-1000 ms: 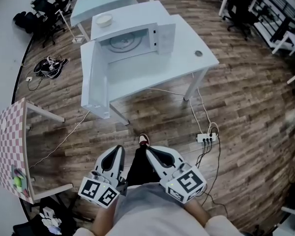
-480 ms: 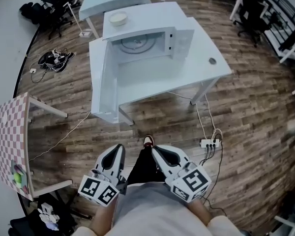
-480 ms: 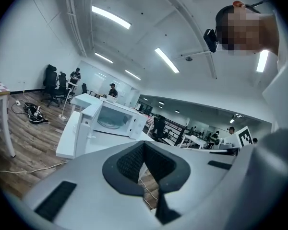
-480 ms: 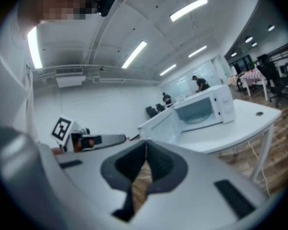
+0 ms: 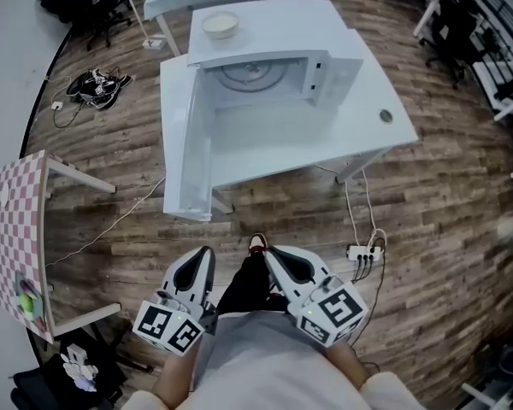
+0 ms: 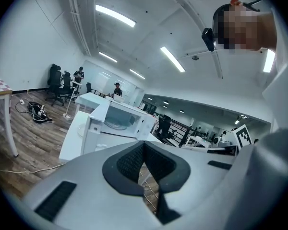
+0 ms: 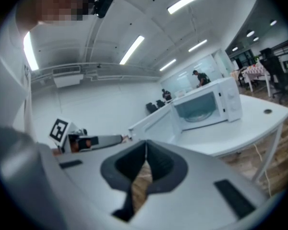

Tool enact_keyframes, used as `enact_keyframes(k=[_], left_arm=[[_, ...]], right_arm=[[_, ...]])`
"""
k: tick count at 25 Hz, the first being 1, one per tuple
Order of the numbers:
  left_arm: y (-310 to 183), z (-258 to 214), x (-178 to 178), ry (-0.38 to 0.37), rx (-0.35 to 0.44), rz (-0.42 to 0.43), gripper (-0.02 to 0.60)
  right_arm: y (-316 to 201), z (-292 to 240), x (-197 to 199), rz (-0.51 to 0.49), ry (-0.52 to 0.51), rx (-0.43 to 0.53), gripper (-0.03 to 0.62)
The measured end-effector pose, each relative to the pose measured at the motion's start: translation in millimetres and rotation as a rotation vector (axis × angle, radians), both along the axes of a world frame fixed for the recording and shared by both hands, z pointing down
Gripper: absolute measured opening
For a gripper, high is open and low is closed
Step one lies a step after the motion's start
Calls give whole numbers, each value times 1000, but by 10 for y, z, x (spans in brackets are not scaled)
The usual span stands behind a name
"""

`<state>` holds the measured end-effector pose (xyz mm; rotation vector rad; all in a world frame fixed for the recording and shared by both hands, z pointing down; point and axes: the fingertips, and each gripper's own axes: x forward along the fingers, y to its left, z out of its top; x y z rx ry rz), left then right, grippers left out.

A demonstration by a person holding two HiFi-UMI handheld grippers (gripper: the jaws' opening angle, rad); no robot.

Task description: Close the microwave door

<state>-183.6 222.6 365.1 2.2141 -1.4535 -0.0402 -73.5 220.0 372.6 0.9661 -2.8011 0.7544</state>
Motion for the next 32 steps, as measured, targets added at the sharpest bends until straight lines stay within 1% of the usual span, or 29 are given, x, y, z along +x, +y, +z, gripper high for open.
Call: enact_keyframes(k=[7,14,21,24,28,32], left_arm=[[-283,-27,-156,-4,-8,-12,17],[-480,-270,-368,-9,29,-26,17],[-606,-410,-725,-22,57,-74,17],[-666,-393,-904,-38,58,-96,17],[-746,-322,-1076,-21,62,-96,17],[-811,-141,-1193,-36,28,-81,17]], right_arm=[[-375,-22,-92,-23,17,-10,25],[-680,-117,-280,-55,16,6,25],[-908,-256,-489,-88,12,42,25],[-993,-301,-605,-102,14,51,25],[-1106,-343,-755,-115,24,70,25],[-1209,-348,-867,-113,36,82,25]])
